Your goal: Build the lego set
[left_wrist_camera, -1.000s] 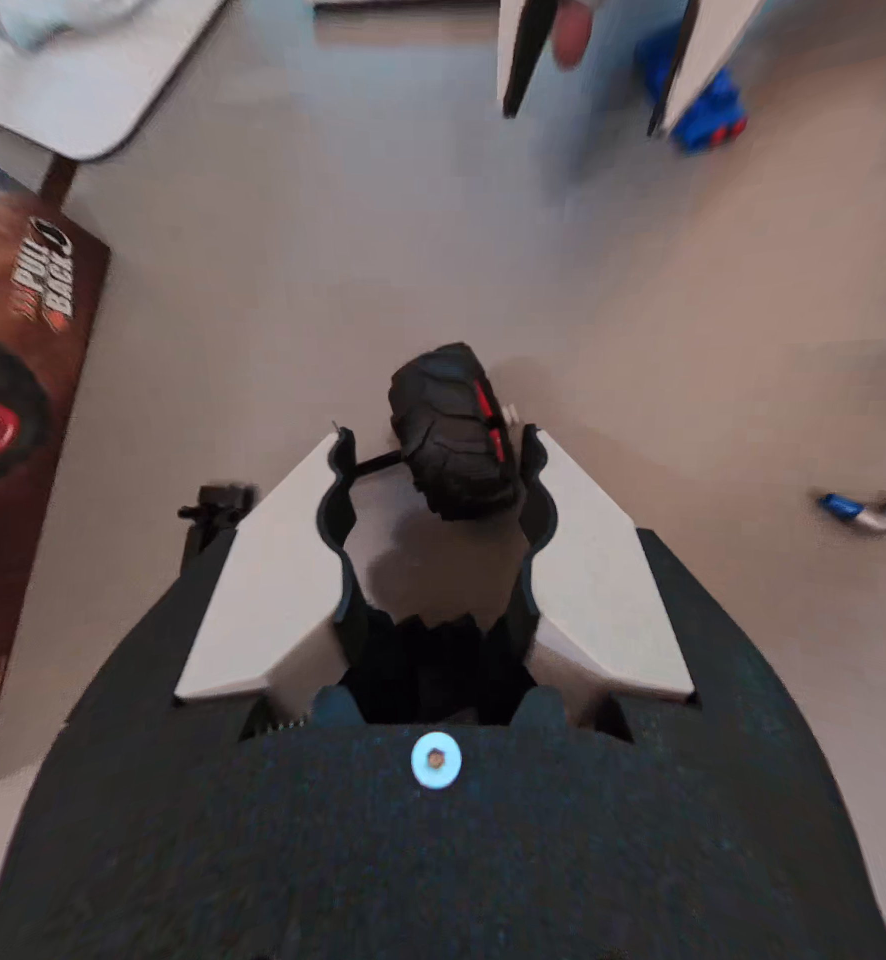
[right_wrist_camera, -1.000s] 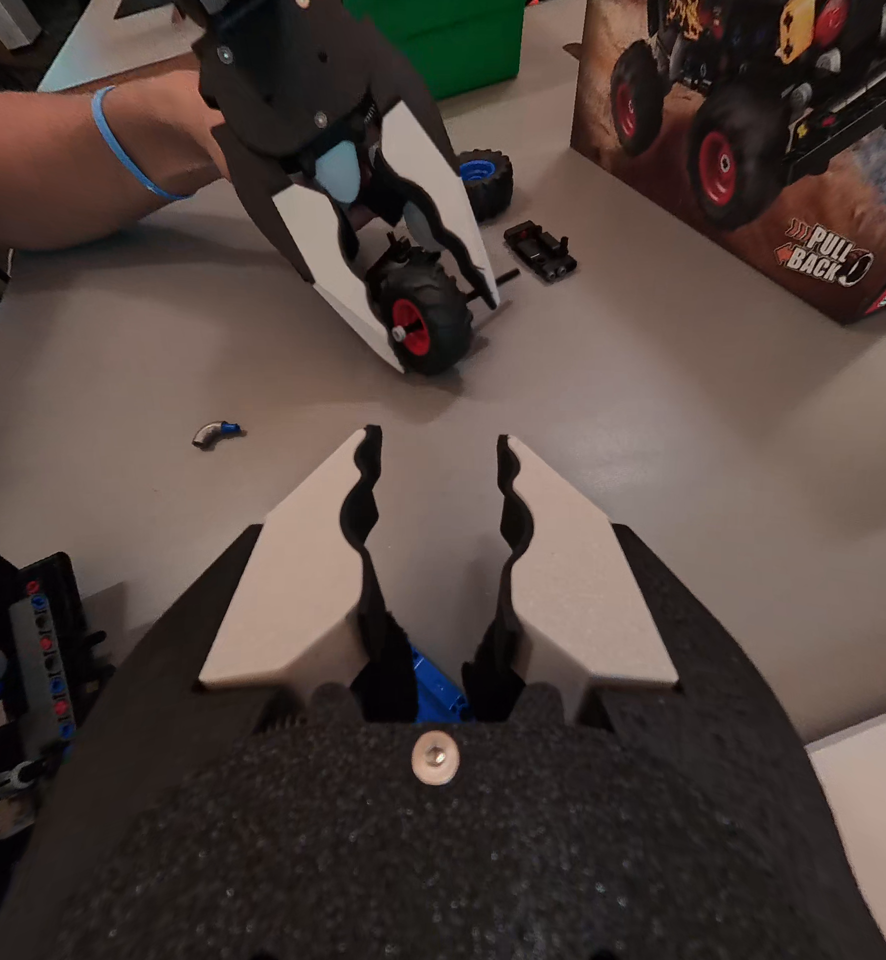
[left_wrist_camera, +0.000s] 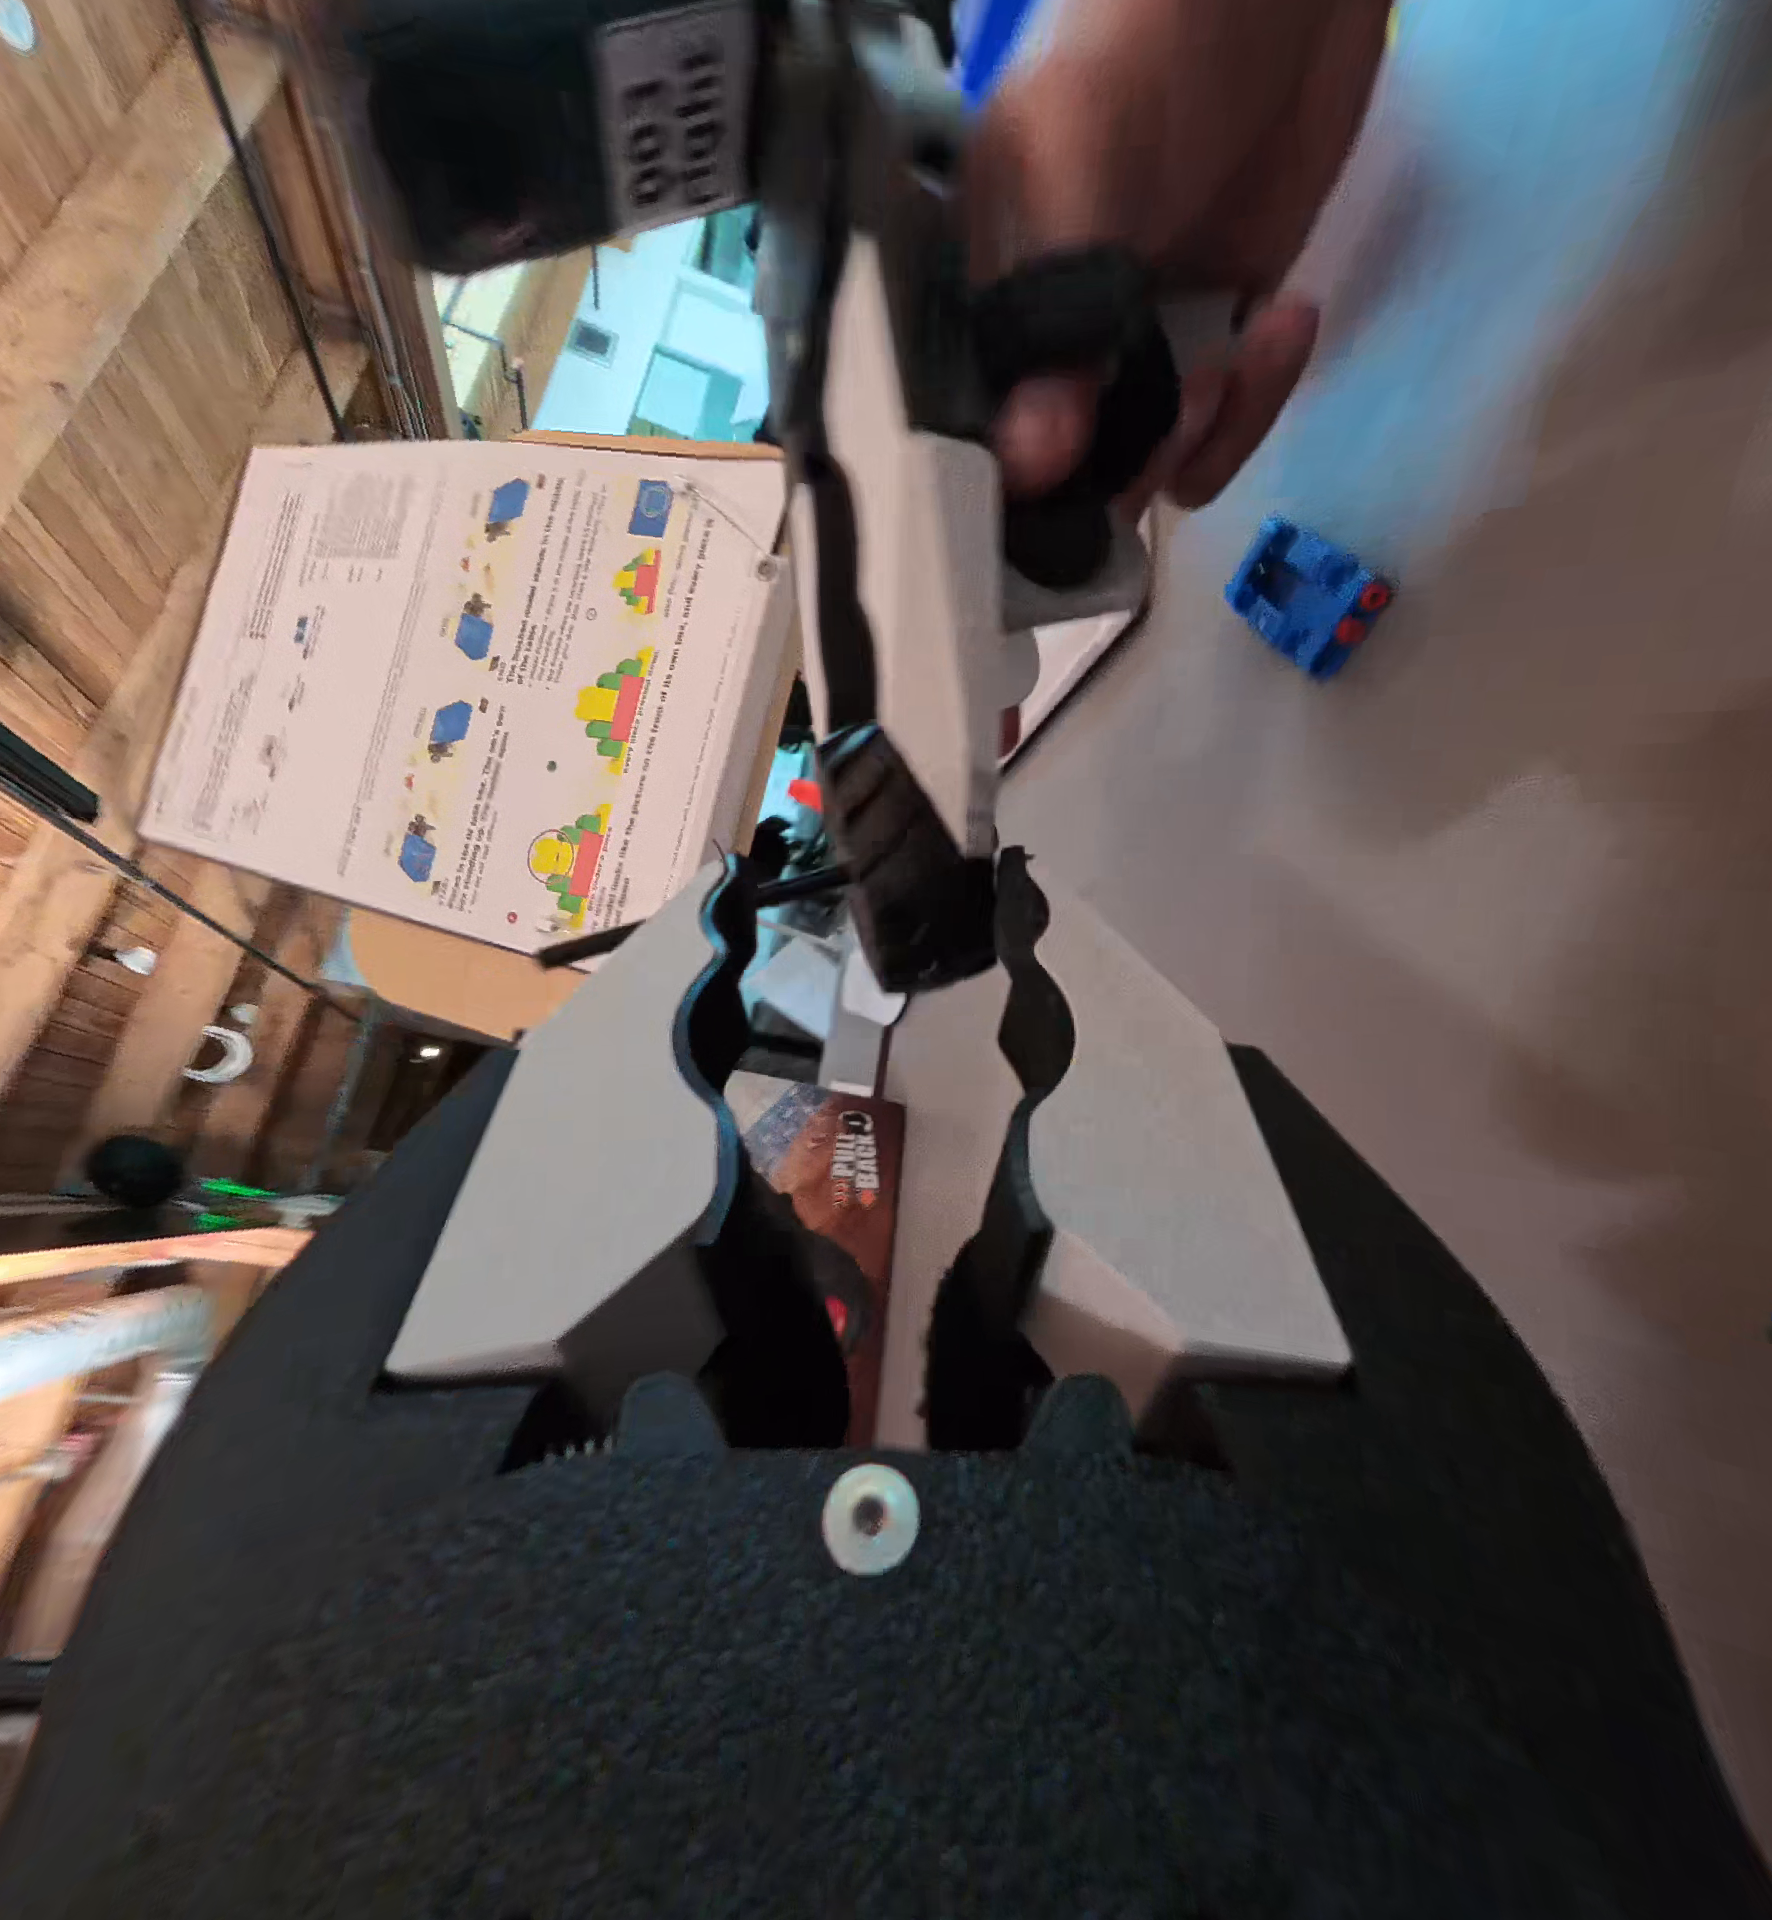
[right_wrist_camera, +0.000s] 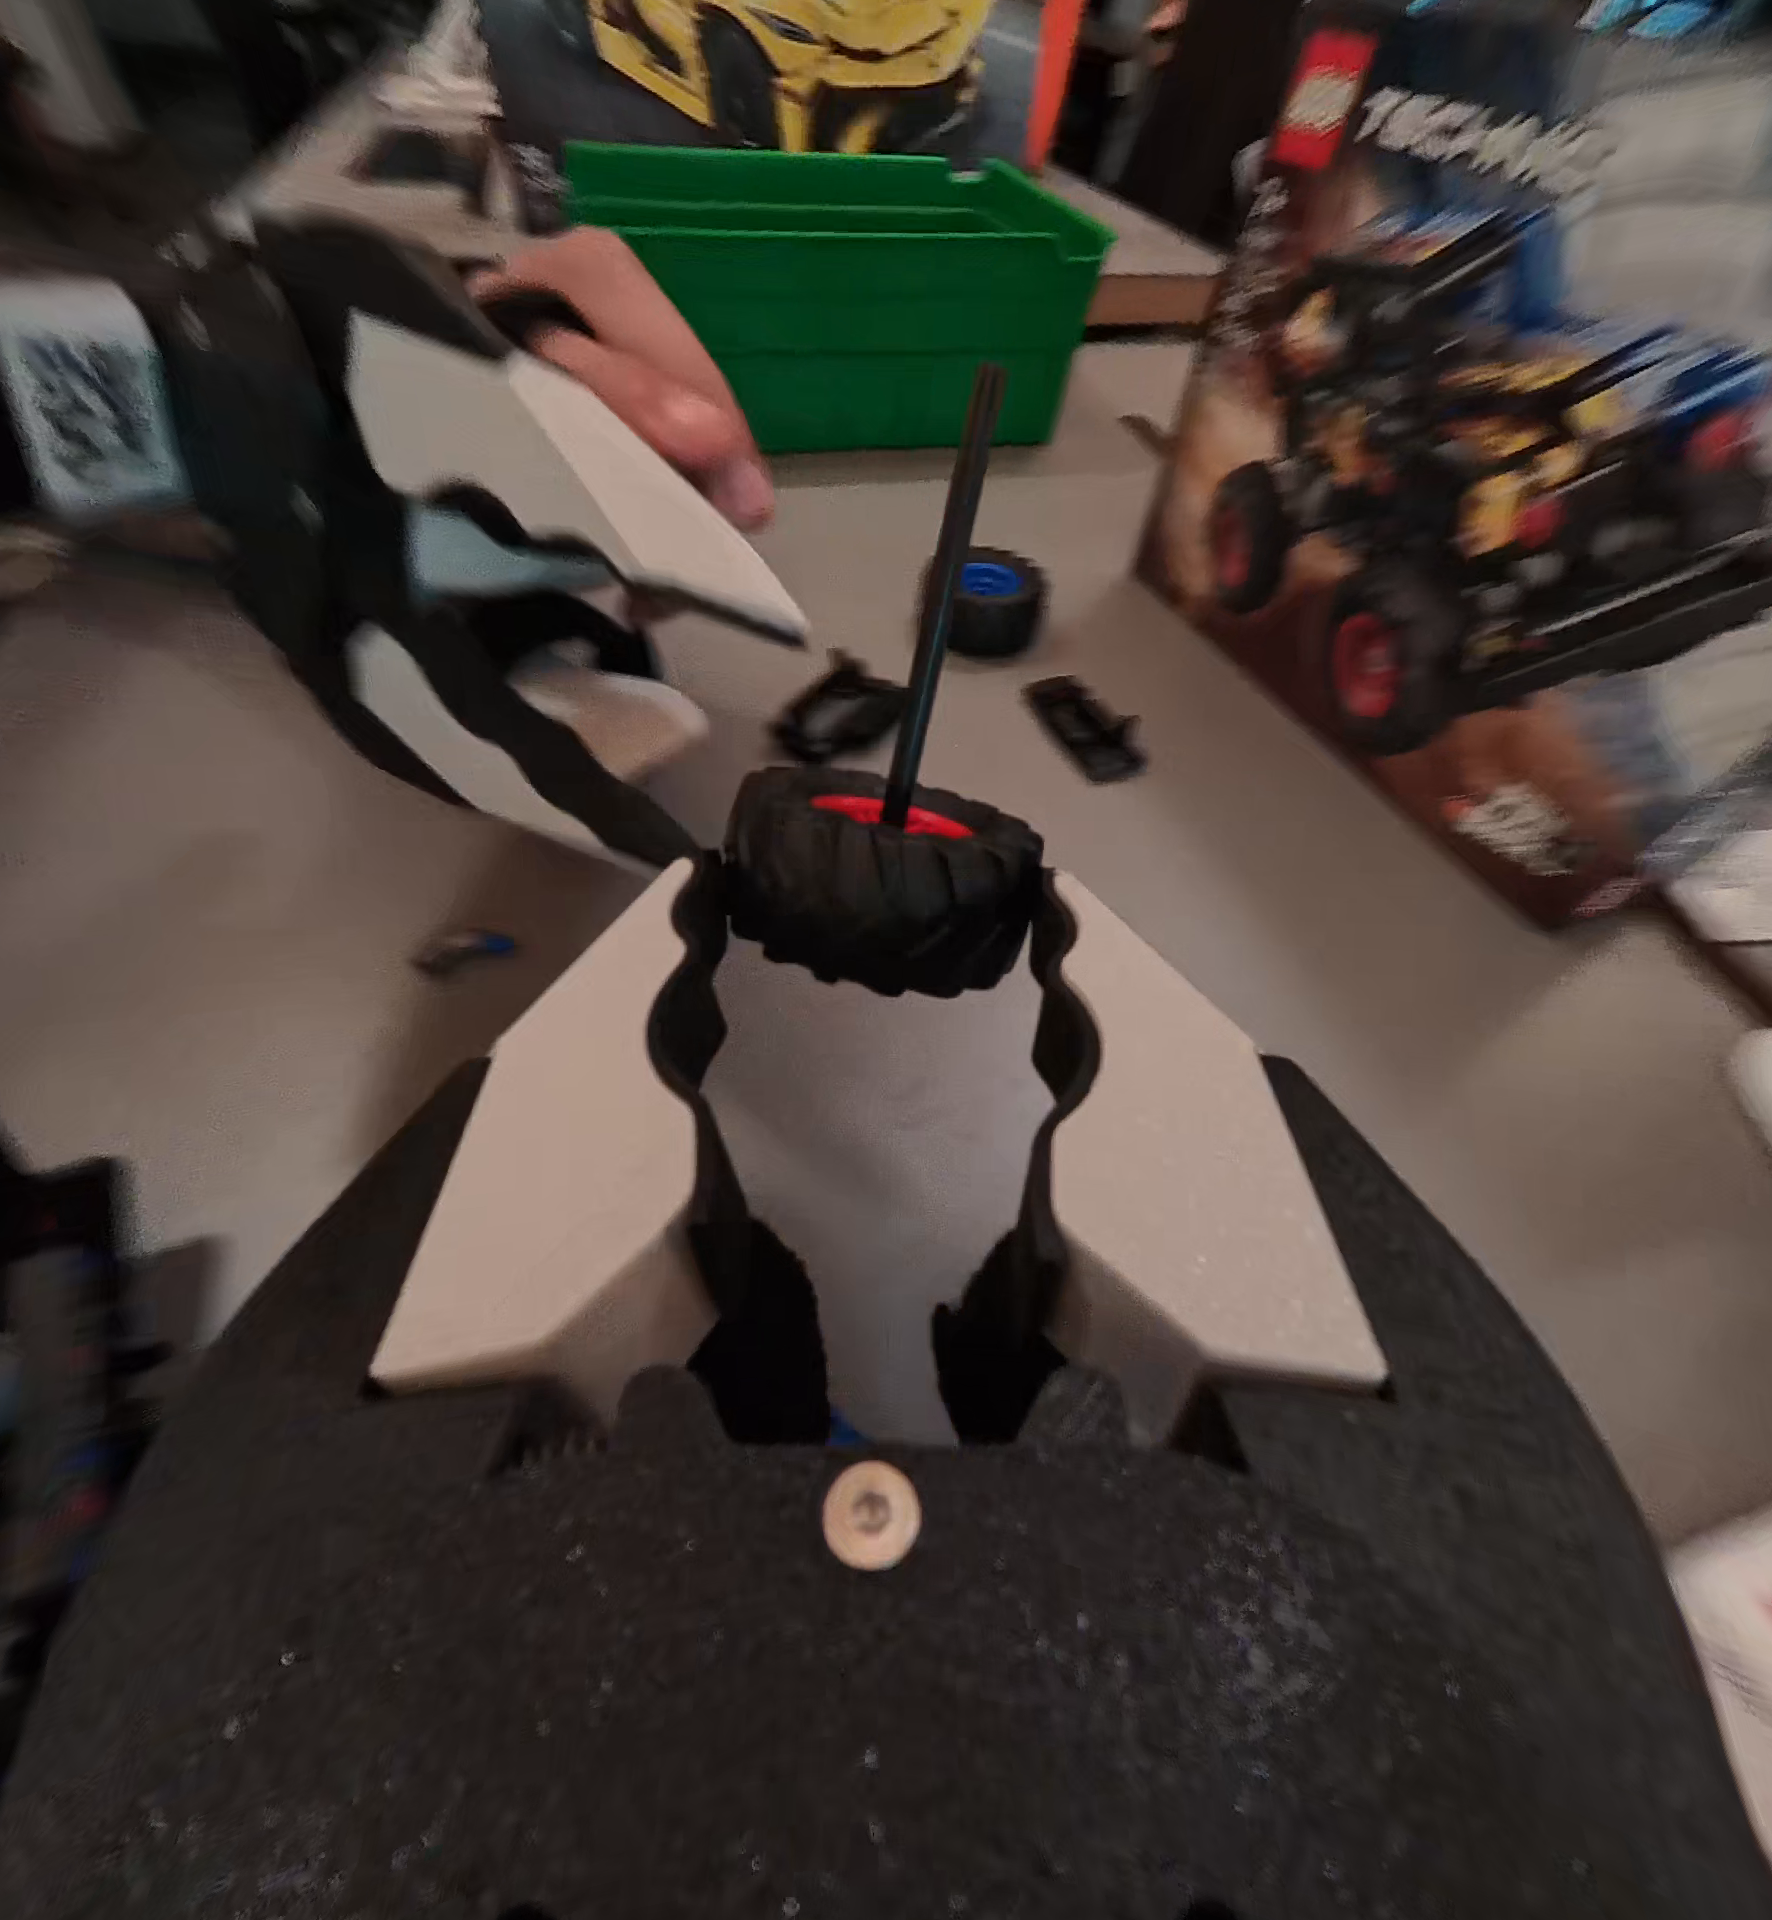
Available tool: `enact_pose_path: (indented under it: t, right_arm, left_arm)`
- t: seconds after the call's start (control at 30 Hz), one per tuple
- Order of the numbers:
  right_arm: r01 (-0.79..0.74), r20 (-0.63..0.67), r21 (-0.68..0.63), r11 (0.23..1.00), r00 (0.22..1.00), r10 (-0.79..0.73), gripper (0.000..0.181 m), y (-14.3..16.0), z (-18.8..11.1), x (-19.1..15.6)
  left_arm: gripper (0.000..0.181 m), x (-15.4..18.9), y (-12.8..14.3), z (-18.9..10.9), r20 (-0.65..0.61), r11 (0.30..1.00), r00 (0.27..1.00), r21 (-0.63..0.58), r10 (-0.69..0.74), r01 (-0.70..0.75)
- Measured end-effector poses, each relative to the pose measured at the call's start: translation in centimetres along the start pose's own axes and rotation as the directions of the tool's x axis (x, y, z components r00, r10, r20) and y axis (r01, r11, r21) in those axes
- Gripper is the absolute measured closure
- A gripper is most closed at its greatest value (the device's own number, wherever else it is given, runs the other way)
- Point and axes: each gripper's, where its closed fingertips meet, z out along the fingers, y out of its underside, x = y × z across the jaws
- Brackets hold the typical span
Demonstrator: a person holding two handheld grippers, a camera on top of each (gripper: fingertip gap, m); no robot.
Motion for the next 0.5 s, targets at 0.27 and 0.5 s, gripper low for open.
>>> enact_pose_path:
  t: [0.27,0.5]
  right_arm:
    - [0.685,-0.344,0.093,0.723,0.703,-0.622,0.123,-3.9,-2.6,-2.1]
    - [0.796,-0.353,0.046,0.603,0.578,-0.736,0.122,-3.5,-1.5,-4.0]
  left_arm:
    - [0.132,-0.4,-2.6,-1.1,-0.654,0.077,-0.103,-0.242,-0.750,0.967]
    - [0.150,0.3,-3.2,-1.4,-0.679,0.011,-0.186,-0.275,-0.710,0.961]
